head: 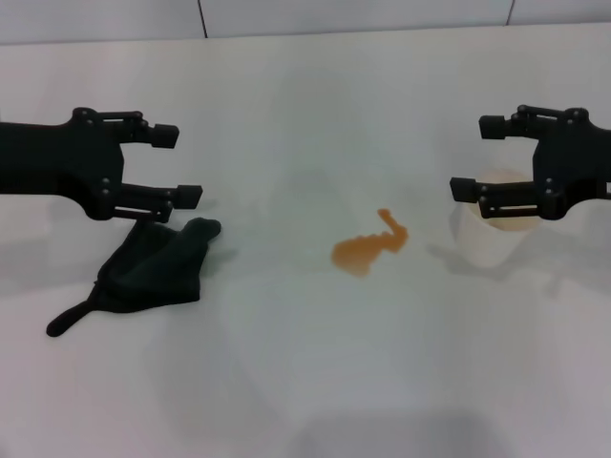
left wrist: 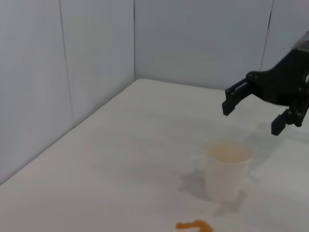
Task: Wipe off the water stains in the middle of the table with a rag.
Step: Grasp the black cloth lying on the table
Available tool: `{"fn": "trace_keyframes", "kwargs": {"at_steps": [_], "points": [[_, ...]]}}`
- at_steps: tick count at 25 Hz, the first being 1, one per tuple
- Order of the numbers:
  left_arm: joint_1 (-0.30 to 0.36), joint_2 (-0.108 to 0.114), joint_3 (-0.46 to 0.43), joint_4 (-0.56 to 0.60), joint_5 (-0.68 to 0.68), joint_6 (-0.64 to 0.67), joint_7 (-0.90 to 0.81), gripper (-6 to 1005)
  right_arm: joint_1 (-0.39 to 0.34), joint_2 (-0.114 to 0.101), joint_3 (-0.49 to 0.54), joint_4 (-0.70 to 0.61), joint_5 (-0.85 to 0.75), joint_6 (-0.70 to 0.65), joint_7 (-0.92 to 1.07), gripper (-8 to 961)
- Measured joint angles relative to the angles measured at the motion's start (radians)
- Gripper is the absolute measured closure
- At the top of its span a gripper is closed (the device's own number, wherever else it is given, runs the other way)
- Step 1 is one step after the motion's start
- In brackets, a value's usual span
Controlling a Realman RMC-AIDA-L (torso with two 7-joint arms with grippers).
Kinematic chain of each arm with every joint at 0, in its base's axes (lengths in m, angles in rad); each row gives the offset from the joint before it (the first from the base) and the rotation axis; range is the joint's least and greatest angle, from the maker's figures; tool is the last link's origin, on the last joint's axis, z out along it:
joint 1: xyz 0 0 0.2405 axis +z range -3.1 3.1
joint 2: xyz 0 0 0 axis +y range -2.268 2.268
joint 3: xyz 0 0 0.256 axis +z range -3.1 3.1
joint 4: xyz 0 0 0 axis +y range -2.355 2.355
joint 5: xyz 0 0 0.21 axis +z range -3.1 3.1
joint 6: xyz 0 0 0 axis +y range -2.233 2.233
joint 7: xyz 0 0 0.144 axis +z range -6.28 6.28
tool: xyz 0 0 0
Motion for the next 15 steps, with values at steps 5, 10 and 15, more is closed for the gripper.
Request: {"fn": "trace_keyframes", "kwargs": {"at_steps": [5, 10, 15], "points": [[-0.003, -0.009, 0.009, 0.044, 0.078, 0.004, -0.057, 169, 0.024, 0.000, 0.048, -0.041, -0.050, -0.066, 0.063, 94], [-0.010, -0.006, 0.014, 0.053, 0.165, 0.001, -0.124, 169, 0.028, 0.001, 0.052, -0.048, -0.051, -0.069, 0.070, 94], [-0.022, -0.011, 0.010, 0.041, 0.279, -0.026, -0.169, 170, 0.028, 0.002, 0.044, -0.048, -0.046, -0.066, 0.071, 94]]}}
